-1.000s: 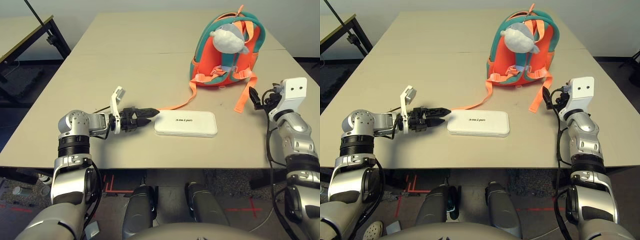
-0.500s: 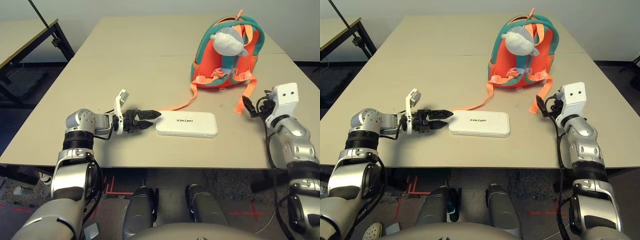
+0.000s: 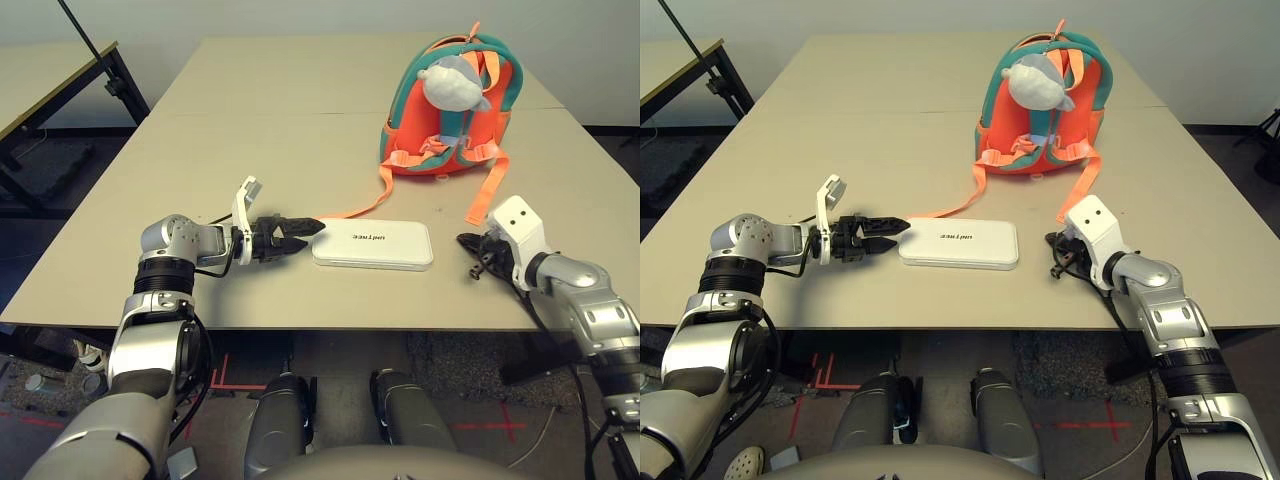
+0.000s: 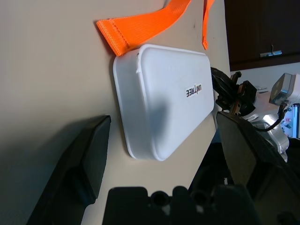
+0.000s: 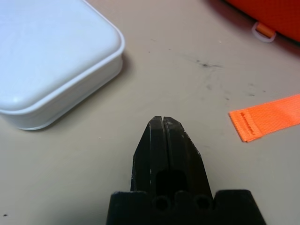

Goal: Put the pencil case into the backpack and zip it.

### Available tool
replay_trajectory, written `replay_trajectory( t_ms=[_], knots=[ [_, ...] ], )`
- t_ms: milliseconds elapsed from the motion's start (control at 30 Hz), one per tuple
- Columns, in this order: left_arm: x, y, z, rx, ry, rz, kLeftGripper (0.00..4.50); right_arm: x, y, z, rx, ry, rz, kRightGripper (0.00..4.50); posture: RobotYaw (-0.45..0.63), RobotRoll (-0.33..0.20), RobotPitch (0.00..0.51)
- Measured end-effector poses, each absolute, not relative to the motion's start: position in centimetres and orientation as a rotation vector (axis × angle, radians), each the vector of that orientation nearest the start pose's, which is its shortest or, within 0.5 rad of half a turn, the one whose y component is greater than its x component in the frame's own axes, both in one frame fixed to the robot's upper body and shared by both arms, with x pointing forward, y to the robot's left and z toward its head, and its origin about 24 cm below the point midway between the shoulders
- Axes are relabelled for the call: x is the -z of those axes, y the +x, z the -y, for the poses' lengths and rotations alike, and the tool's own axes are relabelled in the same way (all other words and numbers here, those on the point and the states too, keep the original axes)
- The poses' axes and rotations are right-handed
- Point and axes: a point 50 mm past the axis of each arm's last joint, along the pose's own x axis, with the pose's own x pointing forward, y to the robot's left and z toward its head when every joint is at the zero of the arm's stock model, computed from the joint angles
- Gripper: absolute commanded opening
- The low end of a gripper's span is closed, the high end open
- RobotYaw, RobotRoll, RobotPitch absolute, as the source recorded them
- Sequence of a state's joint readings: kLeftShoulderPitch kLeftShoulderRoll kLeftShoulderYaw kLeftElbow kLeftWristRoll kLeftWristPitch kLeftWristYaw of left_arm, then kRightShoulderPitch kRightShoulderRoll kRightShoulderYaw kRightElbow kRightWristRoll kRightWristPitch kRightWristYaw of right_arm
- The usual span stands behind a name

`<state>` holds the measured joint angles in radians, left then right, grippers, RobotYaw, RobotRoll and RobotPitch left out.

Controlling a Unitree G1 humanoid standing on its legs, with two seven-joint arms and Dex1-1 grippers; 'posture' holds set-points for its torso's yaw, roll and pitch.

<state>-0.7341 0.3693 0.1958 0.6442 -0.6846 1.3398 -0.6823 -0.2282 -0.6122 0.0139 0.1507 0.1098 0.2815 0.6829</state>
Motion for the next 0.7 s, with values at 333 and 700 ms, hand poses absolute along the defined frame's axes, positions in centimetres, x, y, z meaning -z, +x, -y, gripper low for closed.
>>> replay_trajectory(
  t_ms=[333, 700],
  knots=[
    [-10.9, 33.9, -18.3, 0.760, -0.836, -0.707, 4.50, -8.0, 30.3, 26.2, -0.453, -0.474, -0.289, 0.02, -0.23, 0.000, 0.082],
    [-14.6, 34.1, -18.5, 0.826, -0.768, -0.595, 4.50, -7.8, 30.5, 26.6, -0.480, -0.487, -0.249, 0.02, -0.19, 0.000, 0.086]
  ],
)
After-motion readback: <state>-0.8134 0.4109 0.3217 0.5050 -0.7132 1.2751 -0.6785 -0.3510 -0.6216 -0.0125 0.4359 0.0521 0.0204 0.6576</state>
